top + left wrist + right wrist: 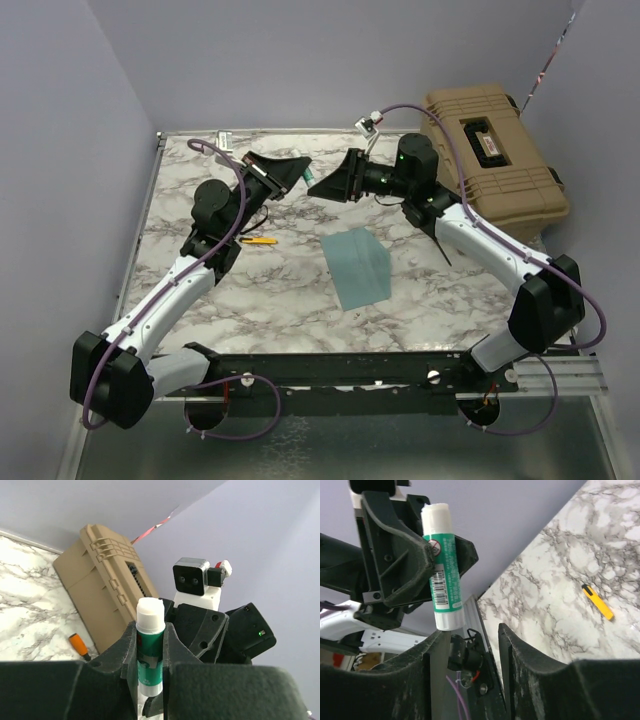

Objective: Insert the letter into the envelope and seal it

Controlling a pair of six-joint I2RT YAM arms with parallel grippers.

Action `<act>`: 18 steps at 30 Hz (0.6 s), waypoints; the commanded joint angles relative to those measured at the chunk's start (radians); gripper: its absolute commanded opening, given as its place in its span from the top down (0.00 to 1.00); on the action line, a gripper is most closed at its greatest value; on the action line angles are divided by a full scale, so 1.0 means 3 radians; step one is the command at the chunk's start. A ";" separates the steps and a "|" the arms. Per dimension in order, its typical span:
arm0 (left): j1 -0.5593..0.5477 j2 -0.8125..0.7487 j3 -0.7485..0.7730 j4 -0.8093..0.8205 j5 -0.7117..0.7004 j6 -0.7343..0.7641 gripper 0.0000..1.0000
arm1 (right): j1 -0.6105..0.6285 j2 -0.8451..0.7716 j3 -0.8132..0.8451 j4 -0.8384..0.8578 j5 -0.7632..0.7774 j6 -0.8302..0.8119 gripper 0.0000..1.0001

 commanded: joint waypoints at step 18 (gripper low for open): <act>-0.0012 -0.0103 -0.0125 0.0449 0.0039 -0.0249 1.00 | 0.0002 0.0131 0.0074 0.1042 -0.0285 0.1081 0.78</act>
